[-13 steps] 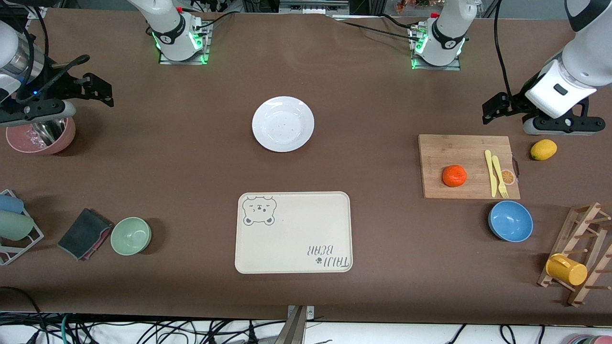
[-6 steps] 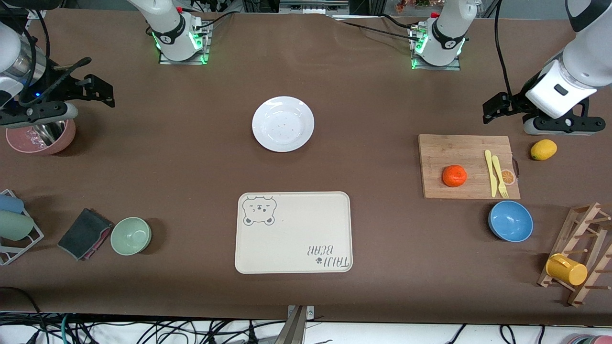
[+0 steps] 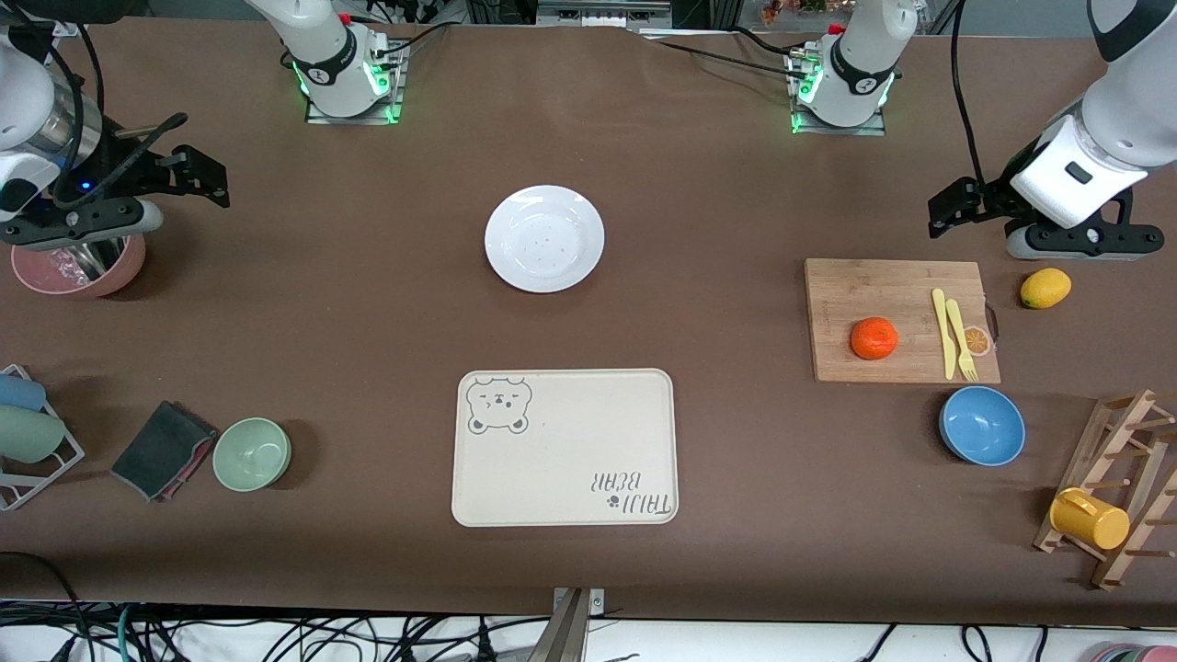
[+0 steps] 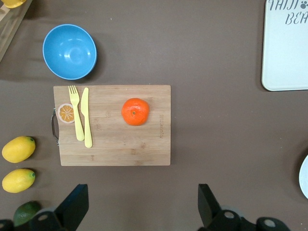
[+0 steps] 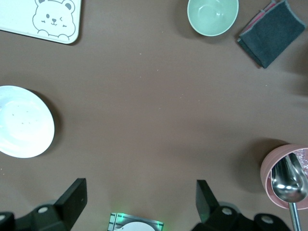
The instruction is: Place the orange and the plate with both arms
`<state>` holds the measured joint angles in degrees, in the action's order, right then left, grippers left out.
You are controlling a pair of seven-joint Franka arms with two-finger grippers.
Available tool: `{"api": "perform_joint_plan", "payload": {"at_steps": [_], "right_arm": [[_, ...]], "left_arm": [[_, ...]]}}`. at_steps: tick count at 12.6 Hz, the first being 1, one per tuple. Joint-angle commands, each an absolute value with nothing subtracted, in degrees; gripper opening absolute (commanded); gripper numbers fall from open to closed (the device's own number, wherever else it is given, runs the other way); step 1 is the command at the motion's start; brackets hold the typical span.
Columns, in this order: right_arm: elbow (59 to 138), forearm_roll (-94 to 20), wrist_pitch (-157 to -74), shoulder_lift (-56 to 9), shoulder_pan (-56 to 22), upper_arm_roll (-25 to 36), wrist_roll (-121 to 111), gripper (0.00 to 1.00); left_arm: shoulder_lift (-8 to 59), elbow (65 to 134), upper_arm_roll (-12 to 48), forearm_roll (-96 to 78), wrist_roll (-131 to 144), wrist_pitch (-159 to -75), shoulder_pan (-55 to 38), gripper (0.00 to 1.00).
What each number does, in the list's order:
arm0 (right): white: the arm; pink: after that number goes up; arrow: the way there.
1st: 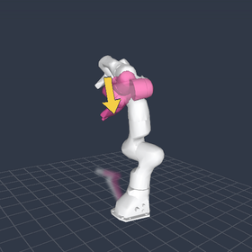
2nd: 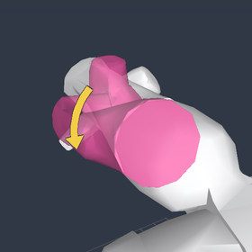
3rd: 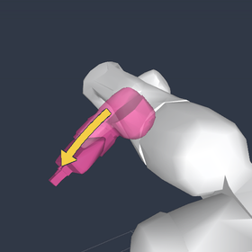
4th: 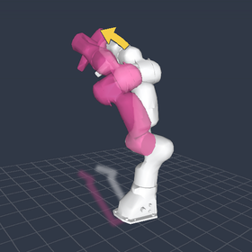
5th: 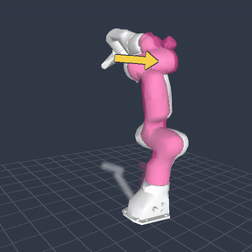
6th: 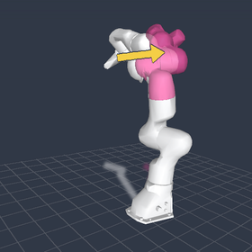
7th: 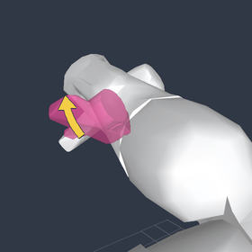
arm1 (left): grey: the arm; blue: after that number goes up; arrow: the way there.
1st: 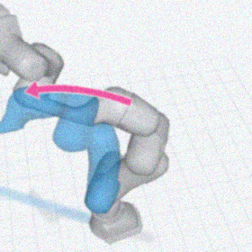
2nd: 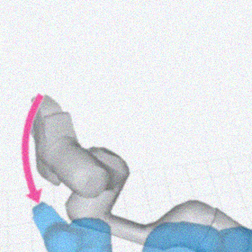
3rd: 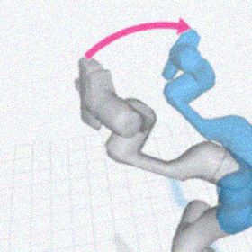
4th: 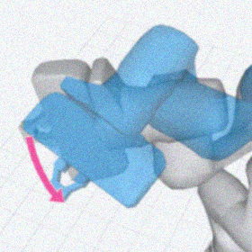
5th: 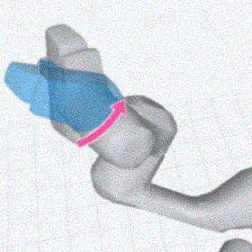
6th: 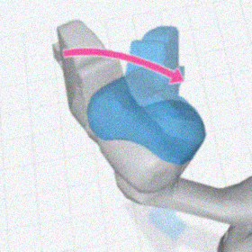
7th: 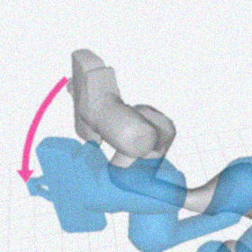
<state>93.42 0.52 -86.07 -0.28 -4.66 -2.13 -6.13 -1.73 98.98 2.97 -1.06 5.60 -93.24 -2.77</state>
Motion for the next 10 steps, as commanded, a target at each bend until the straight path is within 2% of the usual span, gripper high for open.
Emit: {"api": "perform_joint_plan", "payload": {"at_steps": [1,6,10], "right_arm": [[91.93,-0.26,-84.38,-0.26,-4.66,-2.81,-6.94,1.00],[91.93,-0.18,-84.29,-0.26,-4.57,-3.25,-6.86,1.00],[91.93,-0.18,-83.85,-0.26,-4.75,-3.34,-6.59,1.00]], "left_arm": [[-1.14,97.82,3.16,-1.85,4.48,-92.29,-2.29,1.00],[-1.06,97.82,3.34,-1.93,4.57,-92.29,-2.63,1.00],[2.62,98.52,3.34,-1.67,3.87,-91.15,-2.55,1.00]]}}
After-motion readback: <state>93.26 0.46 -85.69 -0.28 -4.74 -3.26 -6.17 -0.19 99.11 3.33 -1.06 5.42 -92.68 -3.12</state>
